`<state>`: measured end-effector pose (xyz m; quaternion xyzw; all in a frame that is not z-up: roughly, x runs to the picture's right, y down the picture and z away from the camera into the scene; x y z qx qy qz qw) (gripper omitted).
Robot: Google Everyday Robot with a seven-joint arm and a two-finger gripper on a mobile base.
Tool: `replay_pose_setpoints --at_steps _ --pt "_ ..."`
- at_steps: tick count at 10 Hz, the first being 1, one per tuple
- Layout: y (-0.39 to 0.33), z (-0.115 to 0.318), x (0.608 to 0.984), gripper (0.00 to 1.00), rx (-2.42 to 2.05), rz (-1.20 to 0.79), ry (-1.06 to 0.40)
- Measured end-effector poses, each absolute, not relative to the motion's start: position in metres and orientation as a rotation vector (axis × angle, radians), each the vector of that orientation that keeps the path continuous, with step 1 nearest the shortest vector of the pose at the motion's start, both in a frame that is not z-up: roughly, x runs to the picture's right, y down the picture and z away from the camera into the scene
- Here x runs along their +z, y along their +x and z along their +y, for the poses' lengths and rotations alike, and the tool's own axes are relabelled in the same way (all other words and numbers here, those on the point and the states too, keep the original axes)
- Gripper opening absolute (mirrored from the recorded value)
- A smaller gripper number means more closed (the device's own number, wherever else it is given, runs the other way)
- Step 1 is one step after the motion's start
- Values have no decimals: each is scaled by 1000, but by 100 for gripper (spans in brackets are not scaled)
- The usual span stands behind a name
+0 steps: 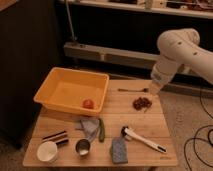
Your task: Place fork in table surface
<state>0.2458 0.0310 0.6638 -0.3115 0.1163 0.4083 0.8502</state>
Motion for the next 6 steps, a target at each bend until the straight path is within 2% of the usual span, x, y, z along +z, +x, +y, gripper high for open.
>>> replay_pose_setpoints --at_steps 3,6 --pt "259 93 692 0 938 213 -746" --pt "242 147 719 0 986 147 -890"
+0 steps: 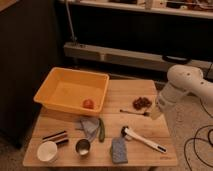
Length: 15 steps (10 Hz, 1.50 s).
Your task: Place fork in table surface
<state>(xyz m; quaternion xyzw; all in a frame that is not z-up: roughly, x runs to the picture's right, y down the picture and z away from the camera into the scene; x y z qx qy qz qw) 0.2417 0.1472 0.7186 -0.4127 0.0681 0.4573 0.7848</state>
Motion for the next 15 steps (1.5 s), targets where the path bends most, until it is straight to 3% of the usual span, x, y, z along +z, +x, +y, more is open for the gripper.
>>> replay_pose_setpoints --at_steps 2,6,10,12,14,15 --pt "224 176 727 0 984 135 -995" --pt "217 195 735 2 977 160 -1071" --pt "215 197 737 38 985 177 -1093" --pt "219 194 736 60 1007 195 -1075" --pt "234 185 739 76 1055 201 -1036" --pt "250 176 743 80 1098 196 -1000"
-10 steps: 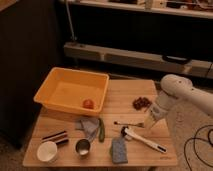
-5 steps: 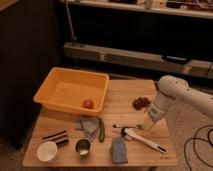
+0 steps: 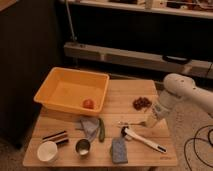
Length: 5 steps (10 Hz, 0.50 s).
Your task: Place fork in table surface
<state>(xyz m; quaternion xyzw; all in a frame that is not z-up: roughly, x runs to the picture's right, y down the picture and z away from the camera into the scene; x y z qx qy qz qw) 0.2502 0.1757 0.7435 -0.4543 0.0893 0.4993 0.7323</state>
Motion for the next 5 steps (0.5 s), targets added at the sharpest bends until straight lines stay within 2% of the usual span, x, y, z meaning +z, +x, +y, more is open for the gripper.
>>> replay_pose_setpoints --at_steps 5 --pt "276 164 754 80 1161 181 -932"
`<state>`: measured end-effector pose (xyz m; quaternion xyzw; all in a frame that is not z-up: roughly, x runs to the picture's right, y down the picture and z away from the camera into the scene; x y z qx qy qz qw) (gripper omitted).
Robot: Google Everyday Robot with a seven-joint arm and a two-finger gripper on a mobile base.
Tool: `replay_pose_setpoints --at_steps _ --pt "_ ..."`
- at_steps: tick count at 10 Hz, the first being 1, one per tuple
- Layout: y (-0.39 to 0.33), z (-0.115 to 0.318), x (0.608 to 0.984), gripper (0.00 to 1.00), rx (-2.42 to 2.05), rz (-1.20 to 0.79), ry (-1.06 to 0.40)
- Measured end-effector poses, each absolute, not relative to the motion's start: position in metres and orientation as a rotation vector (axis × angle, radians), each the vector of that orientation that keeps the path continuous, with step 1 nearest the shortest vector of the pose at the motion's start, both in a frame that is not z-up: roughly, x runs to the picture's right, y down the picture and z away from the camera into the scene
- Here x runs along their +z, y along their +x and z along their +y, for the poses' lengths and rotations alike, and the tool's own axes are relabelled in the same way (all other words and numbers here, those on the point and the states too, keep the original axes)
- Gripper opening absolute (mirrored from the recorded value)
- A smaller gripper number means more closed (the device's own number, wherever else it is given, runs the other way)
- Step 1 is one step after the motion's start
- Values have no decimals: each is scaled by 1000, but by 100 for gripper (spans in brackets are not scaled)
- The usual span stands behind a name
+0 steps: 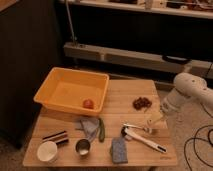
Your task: Place fork in table surface
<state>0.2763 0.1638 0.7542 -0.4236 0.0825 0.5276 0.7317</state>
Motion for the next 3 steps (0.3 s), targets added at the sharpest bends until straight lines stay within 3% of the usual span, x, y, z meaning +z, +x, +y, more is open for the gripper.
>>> replay_pose_setpoints --at_steps 3 --pt "277 164 754 80 1161 182 -933"
